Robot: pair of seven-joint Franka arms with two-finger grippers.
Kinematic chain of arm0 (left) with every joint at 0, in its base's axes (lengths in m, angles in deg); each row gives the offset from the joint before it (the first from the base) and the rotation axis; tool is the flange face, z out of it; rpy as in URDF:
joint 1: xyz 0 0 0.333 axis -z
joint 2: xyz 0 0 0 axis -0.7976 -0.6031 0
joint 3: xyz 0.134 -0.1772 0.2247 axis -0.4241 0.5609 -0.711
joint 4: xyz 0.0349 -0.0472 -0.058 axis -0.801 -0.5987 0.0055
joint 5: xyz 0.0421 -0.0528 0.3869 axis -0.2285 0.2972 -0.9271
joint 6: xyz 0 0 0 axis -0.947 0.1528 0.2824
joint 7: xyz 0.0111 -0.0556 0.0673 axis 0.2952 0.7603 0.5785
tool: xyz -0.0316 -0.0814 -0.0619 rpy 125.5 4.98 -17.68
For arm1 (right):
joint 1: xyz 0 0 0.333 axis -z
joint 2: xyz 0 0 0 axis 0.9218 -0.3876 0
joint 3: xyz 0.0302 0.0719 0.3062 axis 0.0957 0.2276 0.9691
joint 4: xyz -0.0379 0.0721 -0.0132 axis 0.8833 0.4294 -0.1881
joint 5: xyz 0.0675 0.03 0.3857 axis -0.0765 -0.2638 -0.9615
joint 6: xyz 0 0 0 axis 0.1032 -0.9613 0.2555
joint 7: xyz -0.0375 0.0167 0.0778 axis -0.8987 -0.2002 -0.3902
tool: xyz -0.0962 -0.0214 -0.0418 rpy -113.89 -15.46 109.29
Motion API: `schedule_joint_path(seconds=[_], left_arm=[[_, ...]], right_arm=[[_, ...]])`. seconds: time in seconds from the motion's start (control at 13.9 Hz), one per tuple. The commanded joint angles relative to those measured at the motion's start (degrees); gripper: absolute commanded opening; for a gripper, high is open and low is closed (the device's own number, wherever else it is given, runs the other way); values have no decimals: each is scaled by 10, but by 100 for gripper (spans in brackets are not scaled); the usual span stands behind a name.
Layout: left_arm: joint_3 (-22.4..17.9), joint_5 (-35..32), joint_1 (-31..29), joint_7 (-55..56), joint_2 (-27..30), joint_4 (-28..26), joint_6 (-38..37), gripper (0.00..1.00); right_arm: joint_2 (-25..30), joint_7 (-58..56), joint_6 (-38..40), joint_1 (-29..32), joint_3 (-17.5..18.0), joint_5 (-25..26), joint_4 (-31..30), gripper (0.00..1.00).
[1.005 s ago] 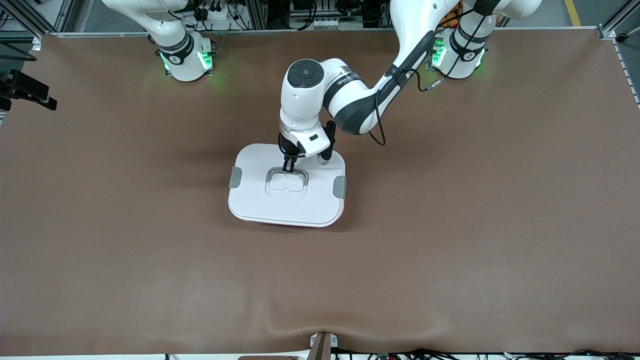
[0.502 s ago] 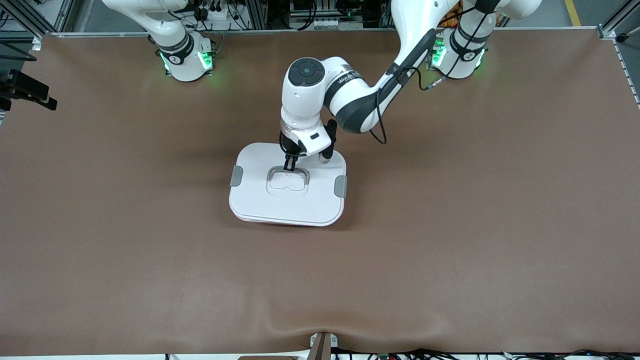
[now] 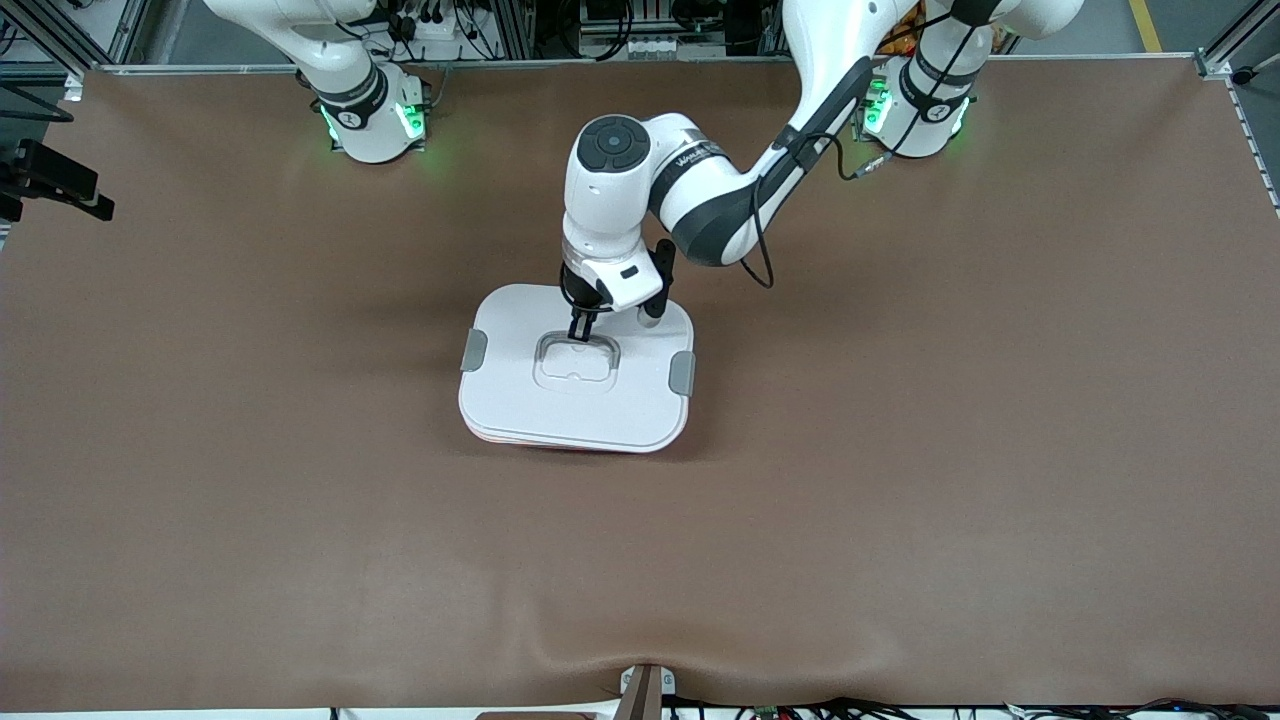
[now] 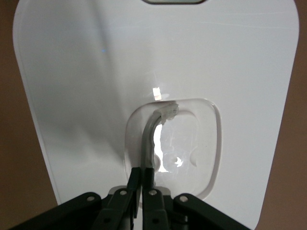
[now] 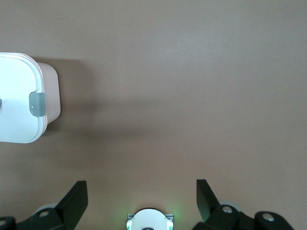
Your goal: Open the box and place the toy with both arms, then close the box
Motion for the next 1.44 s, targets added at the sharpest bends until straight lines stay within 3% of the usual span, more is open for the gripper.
schedule_joint_path(seconds=[0.0,0.22,0.29,0.36,0.43,0.79,1.08,1.36], left_arm=[[1,-9,-4,-3,13,-19,-3,0],[2,-1,-12,-2,13,-18,-1,0],[2,0,-13,0,13,-17,-1,11],[1,1,-13,0,13,-16,-1,52],[1,3,-12,2,13,-15,-1,100],[0,-1,-13,-3,38,-13,-7,100],[-4,-8,-17,-46,121,-7,-90,100],[-7,1,-30,-101,137,13,-131,100]], right_arm=[[7,10,1,-4,-2,-7,-3,100],[7,10,1,-2,-2,-11,-3,100],[7,10,1,-1,-2,-11,-3,100],[7,10,1,-1,-2,-11,-3,100],[6,10,1,-1,-2,-11,-3,100],[7,10,1,-2,-2,-11,-3,100],[7,10,2,-2,-2,-11,-3,100],[7,10,2,-2,-2,-11,-3,100]])
